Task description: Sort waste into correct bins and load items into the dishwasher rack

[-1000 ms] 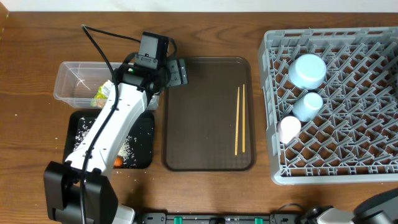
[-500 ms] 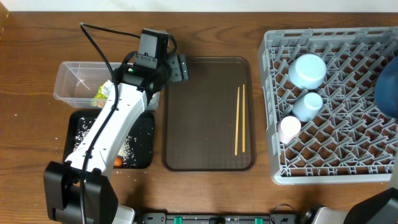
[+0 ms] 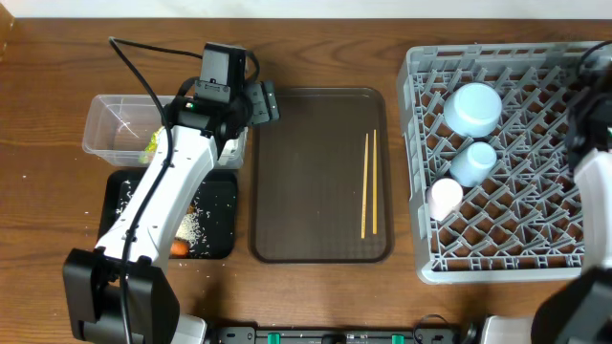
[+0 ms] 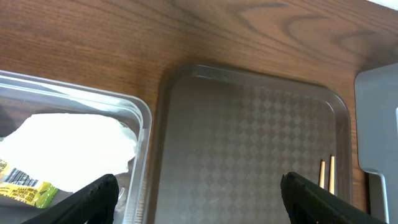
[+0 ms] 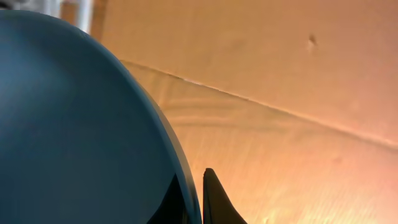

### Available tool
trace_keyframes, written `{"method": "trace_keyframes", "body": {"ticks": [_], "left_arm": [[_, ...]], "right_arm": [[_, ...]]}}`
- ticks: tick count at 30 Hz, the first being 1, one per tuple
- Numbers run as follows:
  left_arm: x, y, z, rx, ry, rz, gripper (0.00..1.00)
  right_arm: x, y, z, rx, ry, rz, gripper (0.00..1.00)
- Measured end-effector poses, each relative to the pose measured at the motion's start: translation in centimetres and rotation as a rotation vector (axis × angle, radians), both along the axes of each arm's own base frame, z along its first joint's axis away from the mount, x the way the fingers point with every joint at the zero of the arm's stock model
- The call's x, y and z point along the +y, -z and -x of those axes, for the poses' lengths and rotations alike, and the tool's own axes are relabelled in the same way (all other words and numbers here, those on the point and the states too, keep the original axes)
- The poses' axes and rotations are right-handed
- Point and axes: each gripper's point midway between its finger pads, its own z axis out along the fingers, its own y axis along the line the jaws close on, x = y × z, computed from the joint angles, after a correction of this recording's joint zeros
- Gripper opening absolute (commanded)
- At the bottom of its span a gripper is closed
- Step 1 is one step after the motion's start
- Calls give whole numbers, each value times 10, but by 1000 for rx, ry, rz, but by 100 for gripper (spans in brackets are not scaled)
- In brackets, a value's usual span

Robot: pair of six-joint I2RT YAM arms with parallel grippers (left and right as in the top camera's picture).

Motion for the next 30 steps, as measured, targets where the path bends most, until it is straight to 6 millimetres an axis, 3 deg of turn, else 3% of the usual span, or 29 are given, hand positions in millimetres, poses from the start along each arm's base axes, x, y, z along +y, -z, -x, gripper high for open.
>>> {"method": "trace_keyframes", "body": {"ticks": [3, 9, 14, 18, 22, 24, 27, 30], "left_arm": [[1, 0, 0, 0, -2, 0, 84], [2, 0, 0, -1, 2, -5, 84], [2, 0, 0, -3, 13, -13, 84], [2, 0, 0, -3, 14, -13, 84], [2, 0, 0, -3, 14, -13, 84], [2, 0, 0, -3, 14, -13, 84], [2, 0, 0, -3, 14, -13, 84], [2, 0, 0, -3, 14, -13, 84]], "right_arm": [[11, 19, -14, 76, -21, 7, 1], [38, 34, -35, 146, -73, 30, 2], [56, 37, -45, 113, -98, 29, 19], [78, 37, -56, 73, -140, 20, 26], [96, 41, -60, 45, -161, 1, 46], [105, 44, -61, 32, -172, -11, 63], [121, 46, -65, -5, -194, -26, 68], [137, 46, -70, -36, -221, -36, 81]]}}
